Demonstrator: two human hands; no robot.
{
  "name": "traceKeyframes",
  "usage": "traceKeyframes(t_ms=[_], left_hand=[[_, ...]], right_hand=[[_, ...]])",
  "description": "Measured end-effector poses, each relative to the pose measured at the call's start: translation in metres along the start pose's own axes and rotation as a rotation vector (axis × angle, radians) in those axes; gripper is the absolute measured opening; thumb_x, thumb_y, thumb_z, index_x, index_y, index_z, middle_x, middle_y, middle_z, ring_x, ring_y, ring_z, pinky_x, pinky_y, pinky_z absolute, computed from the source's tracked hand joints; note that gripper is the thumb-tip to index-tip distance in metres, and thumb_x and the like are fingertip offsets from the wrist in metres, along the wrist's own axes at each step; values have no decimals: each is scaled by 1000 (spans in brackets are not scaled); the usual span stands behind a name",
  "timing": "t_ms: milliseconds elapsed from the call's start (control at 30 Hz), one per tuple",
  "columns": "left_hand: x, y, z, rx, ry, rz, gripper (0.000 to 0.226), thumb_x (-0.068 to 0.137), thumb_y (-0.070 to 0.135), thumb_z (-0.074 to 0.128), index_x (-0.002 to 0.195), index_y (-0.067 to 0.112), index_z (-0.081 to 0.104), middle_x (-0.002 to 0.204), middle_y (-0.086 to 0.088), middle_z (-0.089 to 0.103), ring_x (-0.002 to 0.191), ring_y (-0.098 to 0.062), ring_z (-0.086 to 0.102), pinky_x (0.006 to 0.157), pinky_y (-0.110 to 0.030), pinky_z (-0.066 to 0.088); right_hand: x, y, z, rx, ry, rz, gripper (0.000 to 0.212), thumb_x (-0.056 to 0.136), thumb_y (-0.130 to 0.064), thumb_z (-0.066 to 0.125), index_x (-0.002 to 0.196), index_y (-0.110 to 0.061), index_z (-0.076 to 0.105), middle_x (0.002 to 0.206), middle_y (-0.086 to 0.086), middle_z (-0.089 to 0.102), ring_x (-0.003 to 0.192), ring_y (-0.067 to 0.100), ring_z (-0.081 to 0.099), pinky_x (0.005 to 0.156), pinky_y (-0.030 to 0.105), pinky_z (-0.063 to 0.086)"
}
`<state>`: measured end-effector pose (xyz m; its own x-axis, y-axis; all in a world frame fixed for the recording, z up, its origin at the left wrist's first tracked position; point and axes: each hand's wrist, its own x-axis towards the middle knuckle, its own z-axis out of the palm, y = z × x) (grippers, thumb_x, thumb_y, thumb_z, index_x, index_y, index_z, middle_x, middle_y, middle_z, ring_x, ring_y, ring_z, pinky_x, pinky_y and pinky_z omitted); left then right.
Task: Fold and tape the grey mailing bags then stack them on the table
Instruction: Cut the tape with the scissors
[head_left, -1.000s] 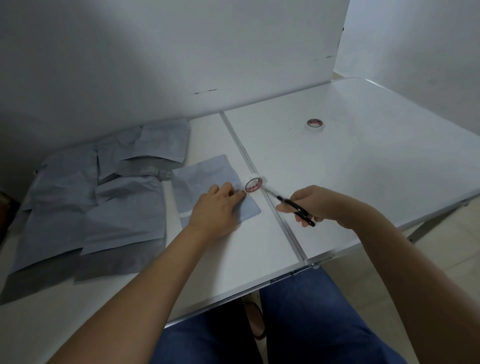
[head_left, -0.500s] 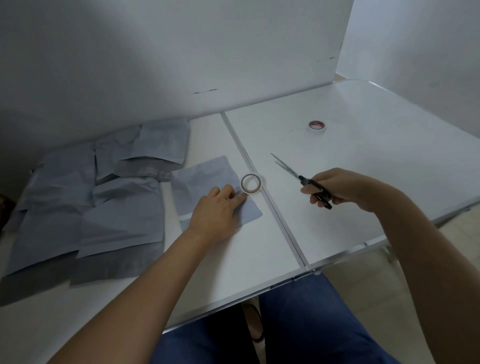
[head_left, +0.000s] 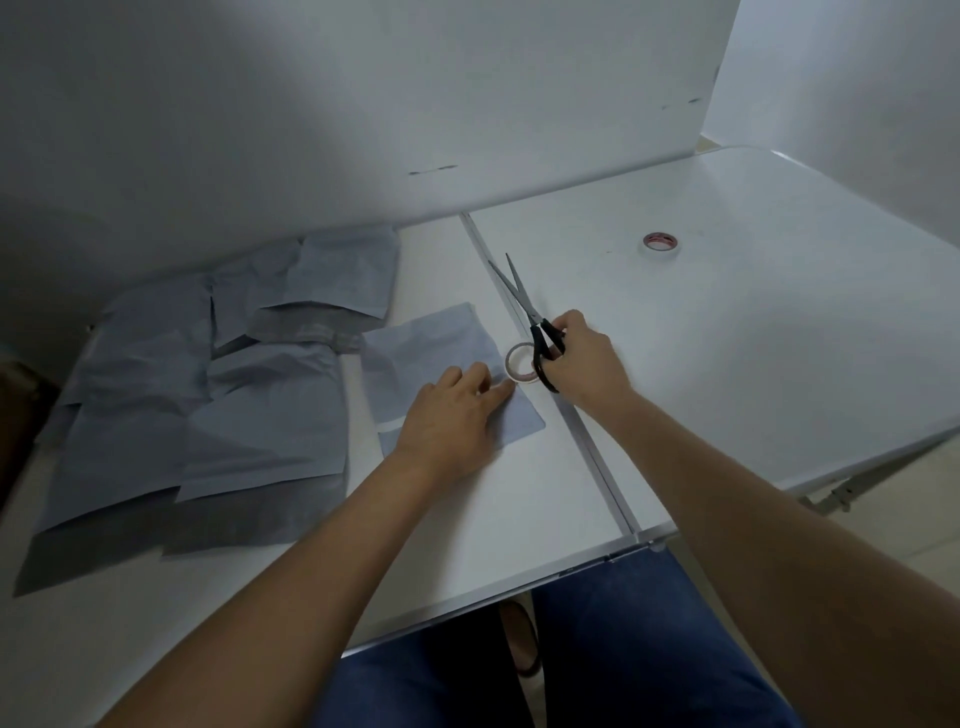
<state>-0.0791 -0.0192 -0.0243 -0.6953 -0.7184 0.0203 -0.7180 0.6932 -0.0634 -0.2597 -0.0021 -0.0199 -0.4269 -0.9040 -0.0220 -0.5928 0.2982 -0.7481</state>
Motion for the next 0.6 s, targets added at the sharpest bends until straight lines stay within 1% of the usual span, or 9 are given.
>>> traceKeyframes(t_ms=[33, 167, 300, 400, 500, 600], left_hand=[[0, 0, 0, 2, 2, 2, 58, 90, 32, 45, 147, 29, 34, 124, 1, 41, 106, -22, 41, 71, -30, 33], [-4, 2, -1, 2, 15, 4, 58, 91, 30, 45, 147, 28, 33, 126, 1, 41, 107, -22, 41, 72, -30, 30], [-4, 2, 0, -3, 18, 1, 58, 91, 30, 46, 147, 28, 32, 127, 1, 40, 108, -22, 41, 74, -32, 33], [-4, 1, 1, 10, 11, -3, 59, 90, 30, 48, 147, 28, 32, 127, 2, 39, 109, -21, 40, 72, -31, 30], [-4, 2, 0, 21, 13, -7, 59, 89, 30, 49, 146, 28, 32, 125, 2, 39, 108, -21, 41, 71, -31, 30], [-5, 3, 1, 29, 16, -7, 60, 90, 31, 49, 147, 28, 30, 126, 2, 39, 109, -21, 40, 72, -31, 30]], right_hand=[[0, 0, 1, -11, 8, -10, 28, 86, -18, 61, 110, -15, 47, 92, 0, 66, 85, 25, 62, 76, 36, 51], [-2, 4, 4, -11, 66, -66, 29, 87, -13, 60, 111, -14, 46, 87, -1, 62, 77, 23, 57, 67, 31, 44], [0, 8, 3, 4, 112, -77, 26, 86, -11, 58, 109, -15, 46, 86, 2, 65, 77, 26, 58, 66, 34, 45], [1, 9, 3, -5, 124, -80, 26, 86, -12, 58, 109, -16, 46, 86, 3, 65, 76, 26, 57, 64, 31, 41], [3, 7, 2, -19, 139, -98, 23, 88, -15, 57, 110, -14, 47, 85, 2, 64, 75, 26, 56, 63, 31, 39], [4, 6, 0, -59, 150, -126, 24, 89, -13, 57, 111, -13, 47, 84, -2, 58, 74, 23, 51, 62, 30, 35]])
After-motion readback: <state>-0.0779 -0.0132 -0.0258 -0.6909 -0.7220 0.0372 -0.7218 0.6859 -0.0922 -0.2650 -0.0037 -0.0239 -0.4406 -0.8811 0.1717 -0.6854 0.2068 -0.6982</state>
